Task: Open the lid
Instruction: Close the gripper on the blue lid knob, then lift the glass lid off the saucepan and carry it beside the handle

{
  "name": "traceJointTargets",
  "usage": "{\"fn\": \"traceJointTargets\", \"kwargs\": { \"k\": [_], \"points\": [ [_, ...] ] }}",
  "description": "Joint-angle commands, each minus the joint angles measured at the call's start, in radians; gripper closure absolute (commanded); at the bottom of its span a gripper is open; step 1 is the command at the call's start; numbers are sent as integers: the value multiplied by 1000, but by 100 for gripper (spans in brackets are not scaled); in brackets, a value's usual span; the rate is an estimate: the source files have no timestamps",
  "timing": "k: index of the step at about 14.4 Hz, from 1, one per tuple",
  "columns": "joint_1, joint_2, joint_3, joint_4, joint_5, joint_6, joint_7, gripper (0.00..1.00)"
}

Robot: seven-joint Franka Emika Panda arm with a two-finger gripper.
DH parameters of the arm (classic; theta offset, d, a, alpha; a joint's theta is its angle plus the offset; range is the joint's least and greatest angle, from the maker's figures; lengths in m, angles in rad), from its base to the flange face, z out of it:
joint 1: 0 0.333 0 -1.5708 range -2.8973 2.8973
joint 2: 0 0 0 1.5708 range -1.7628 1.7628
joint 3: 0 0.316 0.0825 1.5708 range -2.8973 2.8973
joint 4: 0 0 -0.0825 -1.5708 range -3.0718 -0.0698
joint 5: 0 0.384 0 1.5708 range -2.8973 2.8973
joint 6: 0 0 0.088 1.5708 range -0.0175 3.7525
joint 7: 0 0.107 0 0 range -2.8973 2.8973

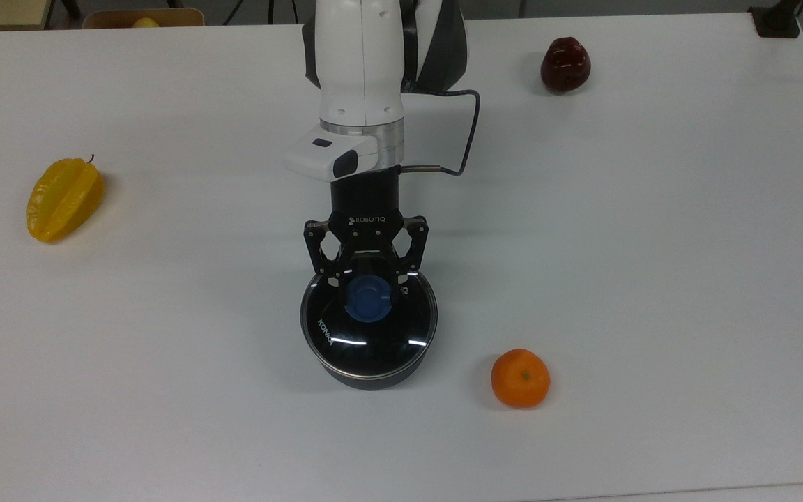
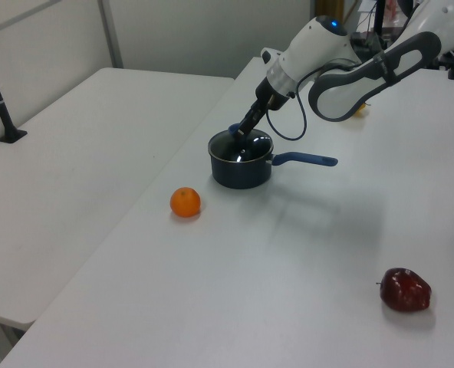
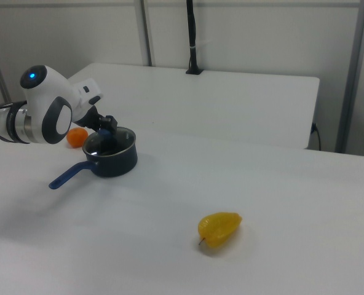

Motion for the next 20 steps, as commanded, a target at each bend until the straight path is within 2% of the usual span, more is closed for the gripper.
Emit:
{"fn": "traceJointTargets", "kwargs": {
  "k": [1,4,12,18,20],
  "points": [
    [10,-7,-6,-18,1,20,11,59],
    [10,-21,-6,-20,1,14,11,65],
    [-8,-199,-8,-161,3,8,27,65],
    [-129,-361,-8,-348,1,-90,24,65],
    [-158,-369,-8,-383,-2,-142,17,65]
  ]
}}
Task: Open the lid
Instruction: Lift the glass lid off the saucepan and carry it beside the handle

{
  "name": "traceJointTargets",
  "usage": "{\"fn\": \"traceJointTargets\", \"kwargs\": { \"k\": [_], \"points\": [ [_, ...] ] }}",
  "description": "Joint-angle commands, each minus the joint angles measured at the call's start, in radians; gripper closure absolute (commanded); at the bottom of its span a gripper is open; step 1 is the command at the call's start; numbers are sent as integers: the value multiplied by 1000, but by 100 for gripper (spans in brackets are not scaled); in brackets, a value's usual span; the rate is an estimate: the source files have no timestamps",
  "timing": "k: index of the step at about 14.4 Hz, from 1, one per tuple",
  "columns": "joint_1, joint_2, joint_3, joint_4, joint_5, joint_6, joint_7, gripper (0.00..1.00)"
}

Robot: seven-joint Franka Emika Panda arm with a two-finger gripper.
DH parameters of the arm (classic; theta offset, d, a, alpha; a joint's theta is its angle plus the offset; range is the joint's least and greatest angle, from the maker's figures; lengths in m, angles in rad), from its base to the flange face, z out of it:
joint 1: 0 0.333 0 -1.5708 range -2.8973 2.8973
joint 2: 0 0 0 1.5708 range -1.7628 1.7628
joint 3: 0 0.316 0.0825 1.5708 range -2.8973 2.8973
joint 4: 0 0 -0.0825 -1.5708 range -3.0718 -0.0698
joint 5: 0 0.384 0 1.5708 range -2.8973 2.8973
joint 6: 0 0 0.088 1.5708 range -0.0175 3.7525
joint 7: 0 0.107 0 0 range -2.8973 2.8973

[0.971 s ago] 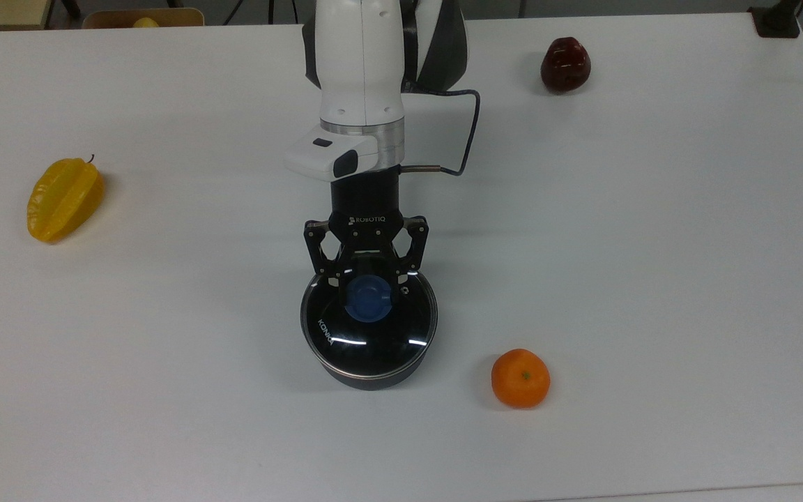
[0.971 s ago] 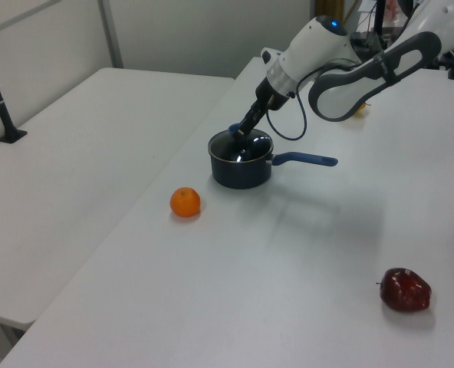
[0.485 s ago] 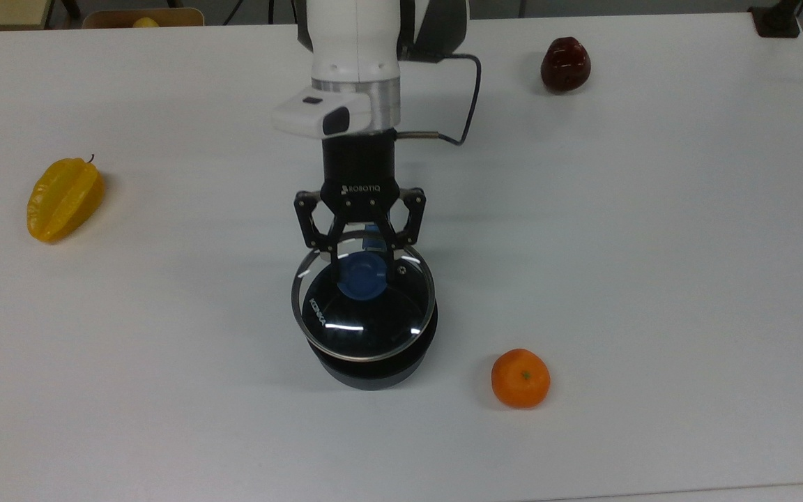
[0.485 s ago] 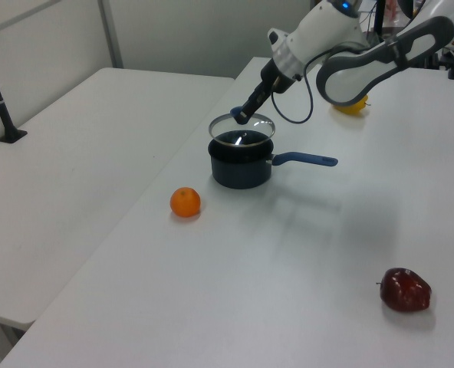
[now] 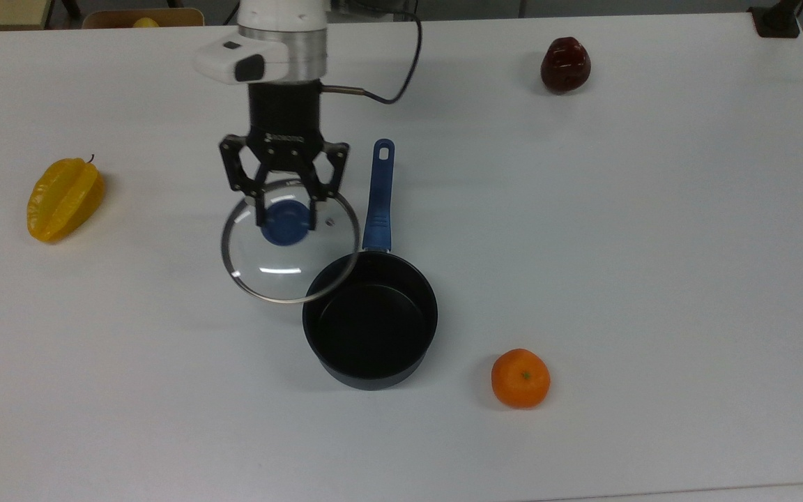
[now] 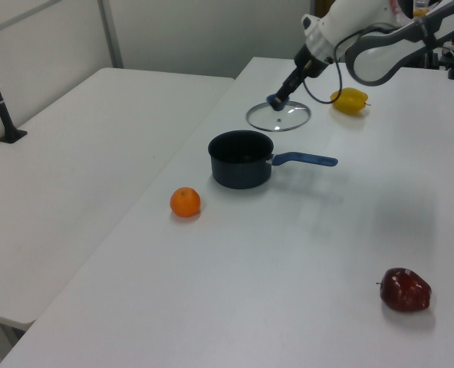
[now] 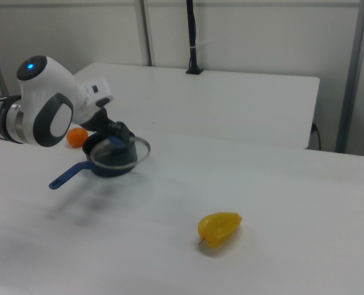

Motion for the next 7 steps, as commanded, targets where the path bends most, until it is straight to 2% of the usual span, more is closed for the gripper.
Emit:
{"fn": "traceJointTargets", "kwargs": {
  "k": [1,7],
  "points": [
    [-51,-77,2,-117,-2,-81,0,65],
    [-62,1,2,-136,-17,-75,-27,65]
  ]
}}
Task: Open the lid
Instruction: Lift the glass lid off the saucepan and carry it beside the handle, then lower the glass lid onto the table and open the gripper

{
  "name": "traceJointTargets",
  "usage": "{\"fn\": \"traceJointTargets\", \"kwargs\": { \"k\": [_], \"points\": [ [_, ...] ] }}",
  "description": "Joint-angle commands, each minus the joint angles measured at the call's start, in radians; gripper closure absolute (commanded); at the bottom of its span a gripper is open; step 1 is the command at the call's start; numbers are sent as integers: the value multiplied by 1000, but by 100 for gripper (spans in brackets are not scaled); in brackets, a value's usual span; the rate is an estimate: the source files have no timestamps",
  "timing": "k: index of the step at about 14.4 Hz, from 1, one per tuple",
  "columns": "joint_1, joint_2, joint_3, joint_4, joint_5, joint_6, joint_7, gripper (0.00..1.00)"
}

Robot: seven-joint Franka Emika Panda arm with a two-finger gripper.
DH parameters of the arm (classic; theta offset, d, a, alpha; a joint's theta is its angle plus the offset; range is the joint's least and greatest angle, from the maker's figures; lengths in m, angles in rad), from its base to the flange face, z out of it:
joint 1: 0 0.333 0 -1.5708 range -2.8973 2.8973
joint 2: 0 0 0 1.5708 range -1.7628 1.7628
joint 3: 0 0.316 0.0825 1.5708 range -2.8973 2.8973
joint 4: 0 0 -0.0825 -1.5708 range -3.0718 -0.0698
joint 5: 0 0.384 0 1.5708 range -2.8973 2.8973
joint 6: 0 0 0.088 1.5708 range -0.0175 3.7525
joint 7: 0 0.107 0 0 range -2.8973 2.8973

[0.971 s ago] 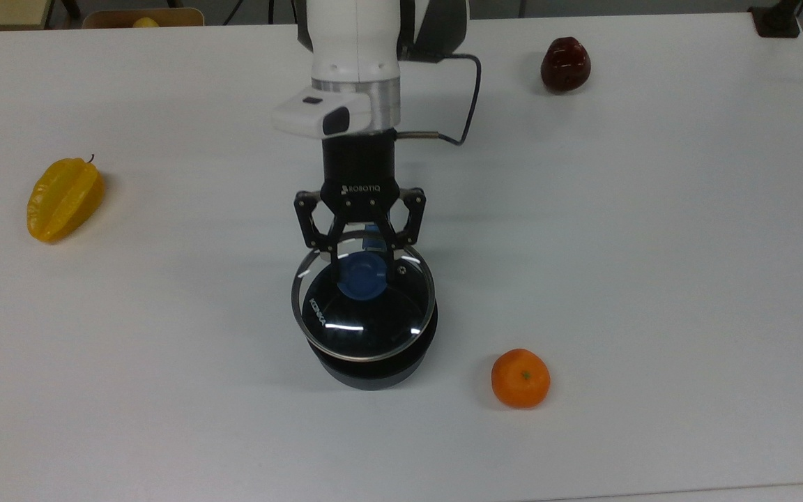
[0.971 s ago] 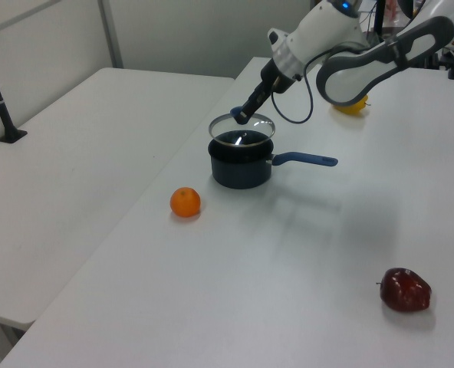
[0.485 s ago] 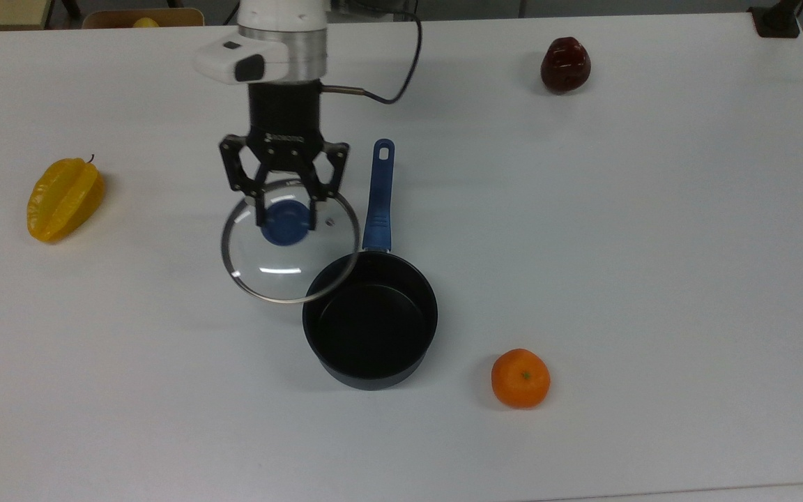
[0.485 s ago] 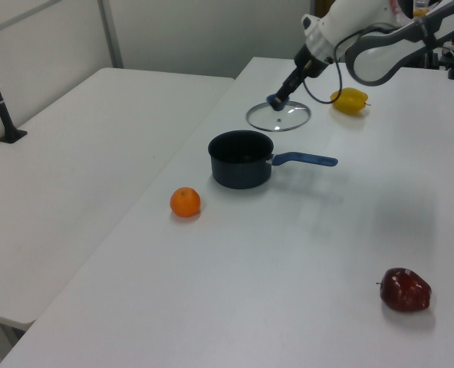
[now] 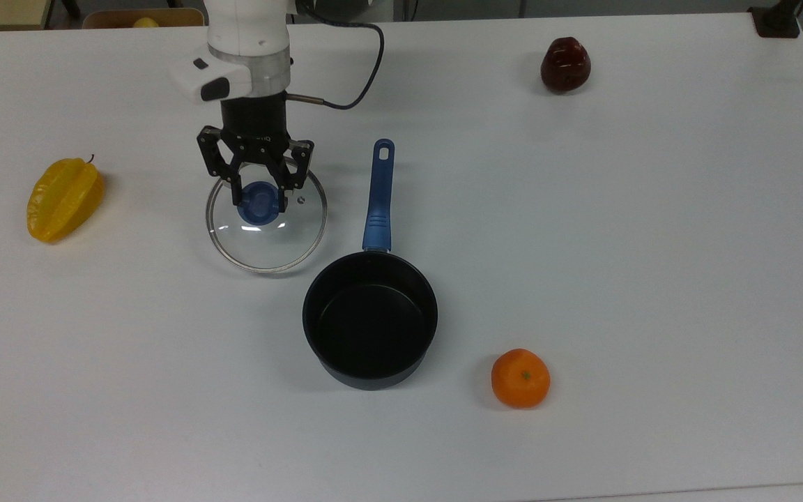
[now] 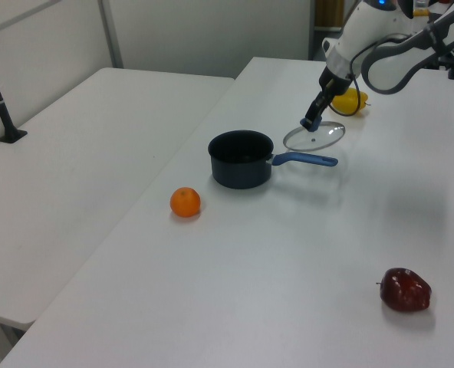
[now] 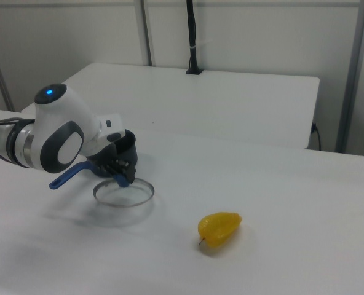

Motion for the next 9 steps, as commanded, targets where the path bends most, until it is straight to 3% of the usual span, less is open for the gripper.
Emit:
{"fn": "traceJointTargets", "kwargs": {
  "k": [1,5,8,9],
  "points": [
    [5,16,2,-1,-14,-4,-27,65],
    [5,51,2,2,-15,8,-29,61],
    [5,59,2,2,-14,5,-27,48],
    [5,59,2,2,-14,-1,-27,36]
  ]
}}
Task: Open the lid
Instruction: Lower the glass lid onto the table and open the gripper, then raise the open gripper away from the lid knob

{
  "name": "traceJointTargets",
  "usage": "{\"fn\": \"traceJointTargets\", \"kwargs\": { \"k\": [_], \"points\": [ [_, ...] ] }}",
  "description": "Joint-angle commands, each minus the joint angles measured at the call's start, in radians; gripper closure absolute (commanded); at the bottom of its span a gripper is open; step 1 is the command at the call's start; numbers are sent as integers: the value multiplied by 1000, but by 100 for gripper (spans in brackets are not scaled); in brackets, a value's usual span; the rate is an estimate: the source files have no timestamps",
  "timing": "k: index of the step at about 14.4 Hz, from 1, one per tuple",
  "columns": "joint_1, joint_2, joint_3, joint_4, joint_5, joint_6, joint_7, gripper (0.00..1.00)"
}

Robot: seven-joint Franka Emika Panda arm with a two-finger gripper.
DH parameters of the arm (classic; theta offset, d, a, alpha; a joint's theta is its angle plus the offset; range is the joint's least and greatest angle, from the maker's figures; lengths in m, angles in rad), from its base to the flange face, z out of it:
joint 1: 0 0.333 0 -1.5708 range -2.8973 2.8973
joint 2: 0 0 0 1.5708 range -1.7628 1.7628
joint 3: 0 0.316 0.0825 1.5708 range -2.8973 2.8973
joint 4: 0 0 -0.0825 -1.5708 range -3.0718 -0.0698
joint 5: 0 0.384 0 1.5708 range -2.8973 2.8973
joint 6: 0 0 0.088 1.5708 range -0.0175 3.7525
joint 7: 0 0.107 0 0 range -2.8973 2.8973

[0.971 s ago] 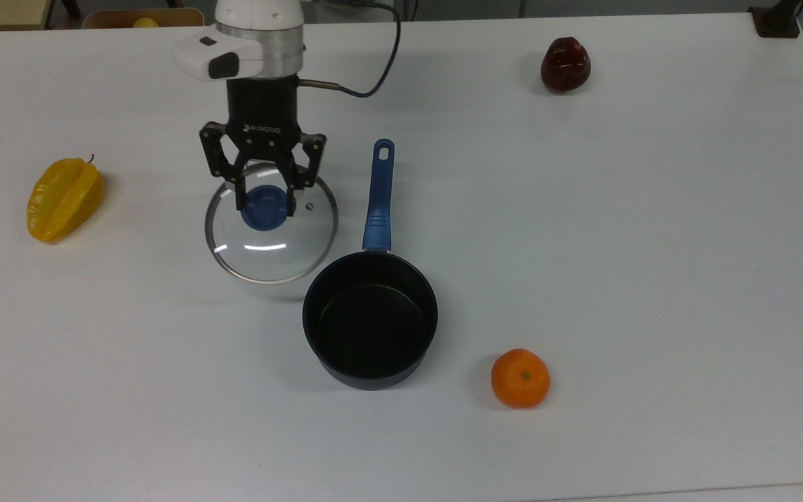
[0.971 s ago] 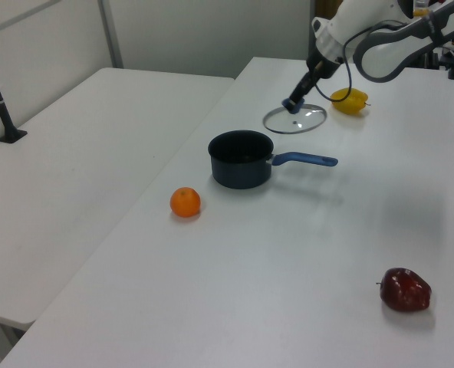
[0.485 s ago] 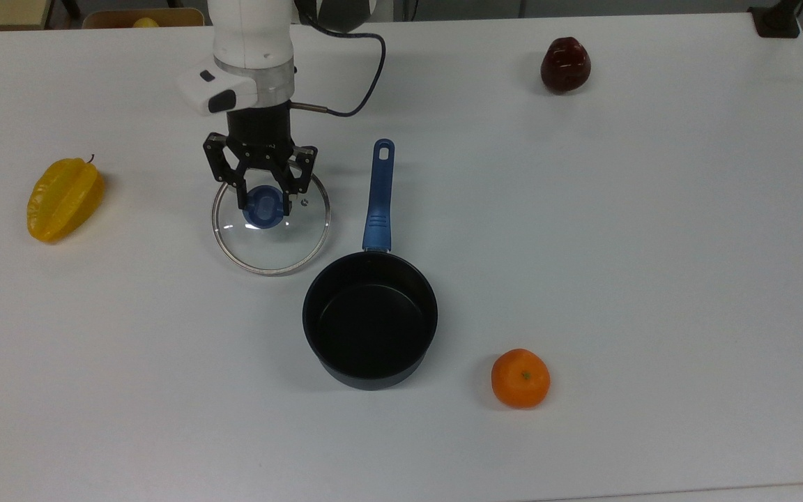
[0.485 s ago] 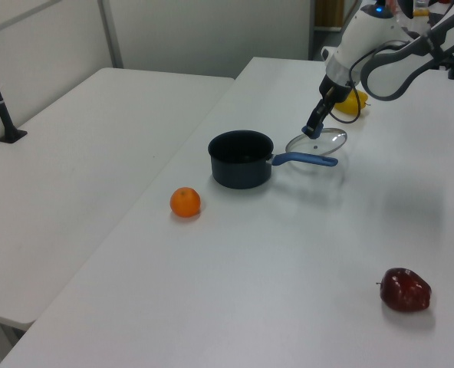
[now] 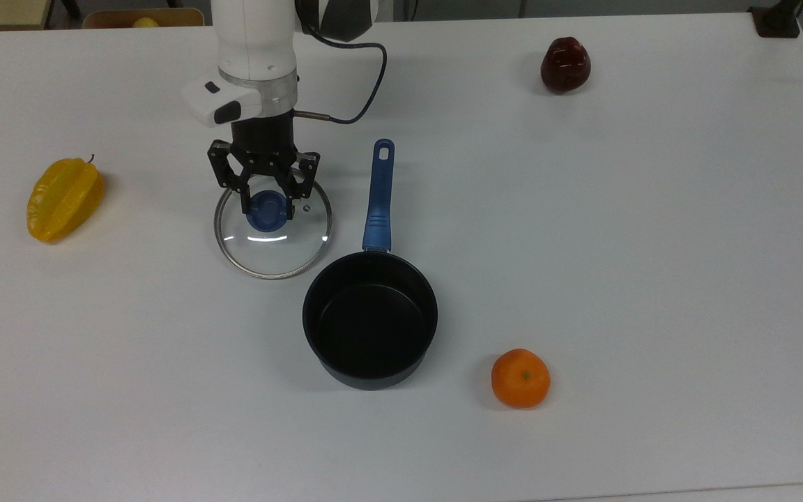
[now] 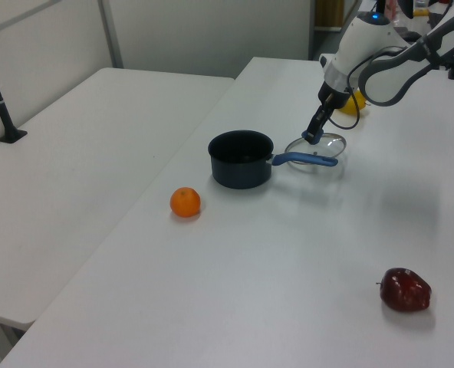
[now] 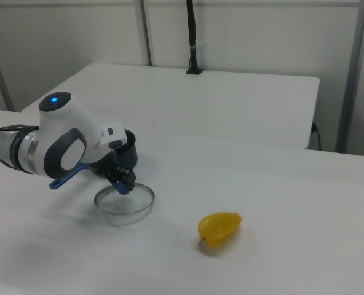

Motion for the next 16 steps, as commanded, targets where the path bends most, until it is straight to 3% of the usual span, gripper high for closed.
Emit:
{"fn": "traceJointTargets", "kwargs": {
  "k": [1,6,7,8,9,13,16],
  "points": [
    [4,16,-2,4,-9,-9,-12,35],
    [8,15,-2,14,-9,-82,-9,35],
    [10,15,-2,27,-11,-110,-9,29],
    [10,15,-2,42,-9,-130,-7,6],
    [8,10,-2,59,-9,-150,-4,0],
    [13,-7,-2,181,-9,-348,-1,0],
    [33,-33,-1,336,-8,-633,-1,0]
  ]
}}
